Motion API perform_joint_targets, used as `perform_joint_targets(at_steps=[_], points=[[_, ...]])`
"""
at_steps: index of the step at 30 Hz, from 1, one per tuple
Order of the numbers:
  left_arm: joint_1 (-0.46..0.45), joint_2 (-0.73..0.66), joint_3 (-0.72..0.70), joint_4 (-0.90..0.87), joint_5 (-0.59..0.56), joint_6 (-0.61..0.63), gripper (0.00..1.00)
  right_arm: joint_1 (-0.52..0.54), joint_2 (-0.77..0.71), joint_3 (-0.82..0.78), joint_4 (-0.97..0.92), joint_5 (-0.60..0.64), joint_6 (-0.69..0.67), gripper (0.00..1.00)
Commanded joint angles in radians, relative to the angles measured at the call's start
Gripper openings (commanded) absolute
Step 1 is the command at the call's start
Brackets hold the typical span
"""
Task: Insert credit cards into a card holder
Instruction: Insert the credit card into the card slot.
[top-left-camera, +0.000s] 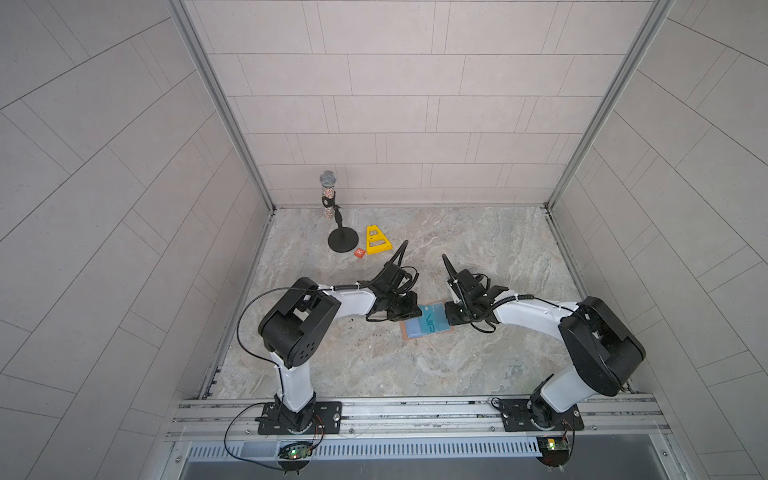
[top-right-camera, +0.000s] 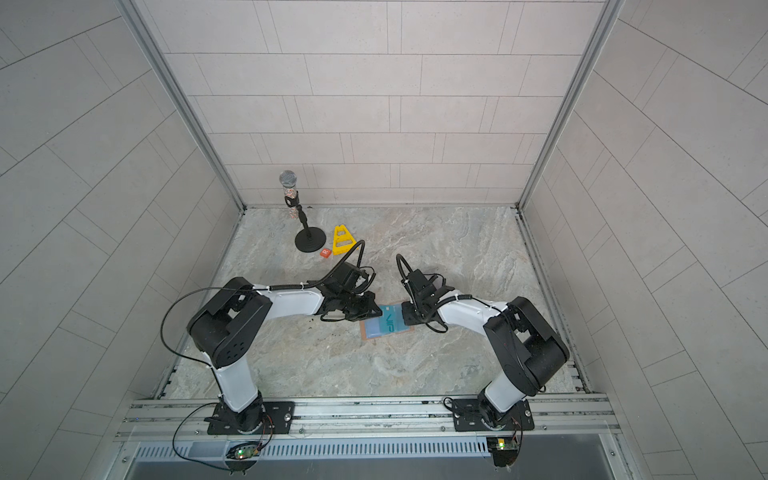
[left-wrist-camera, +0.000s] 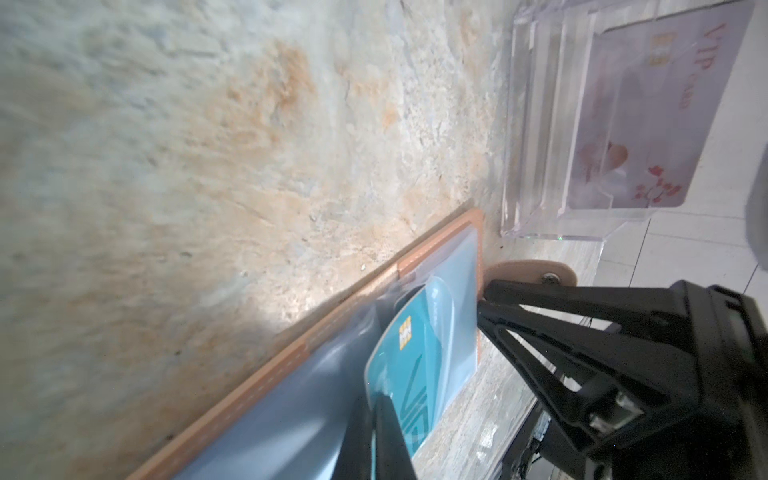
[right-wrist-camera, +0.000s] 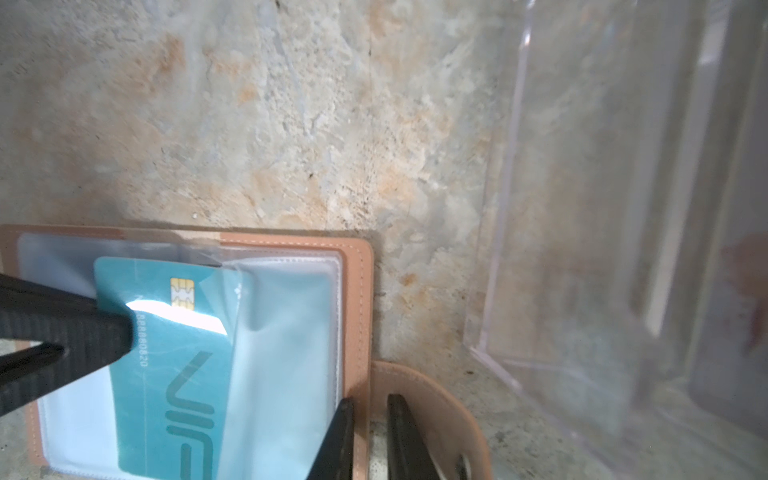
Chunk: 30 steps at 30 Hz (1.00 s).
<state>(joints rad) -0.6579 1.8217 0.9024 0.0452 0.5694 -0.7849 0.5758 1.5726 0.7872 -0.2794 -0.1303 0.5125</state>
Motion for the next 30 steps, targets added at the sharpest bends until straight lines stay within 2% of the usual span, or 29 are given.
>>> perform_joint_targets(at_steps=[1, 8, 12, 30], points=[[-0.028, 0.000, -0.061, 0.018, -0.088, -0.073, 0.01, 0.010, 0.043, -0.017, -0.030, 0.001, 0.003, 0.18], [-0.055, -0.007, -0.071, 0.088, -0.077, -0.116, 0.01, 0.013, 0.033, -0.019, -0.032, 0.002, 0.004, 0.18], [-0.059, 0.000, -0.066, 0.107, -0.068, -0.124, 0.05, 0.015, 0.031, -0.019, -0.033, 0.004, 0.006, 0.18], [-0.103, 0.043, -0.061, 0.207, -0.044, -0.185, 0.05, 0.016, 0.017, -0.017, -0.035, -0.001, 0.008, 0.19]])
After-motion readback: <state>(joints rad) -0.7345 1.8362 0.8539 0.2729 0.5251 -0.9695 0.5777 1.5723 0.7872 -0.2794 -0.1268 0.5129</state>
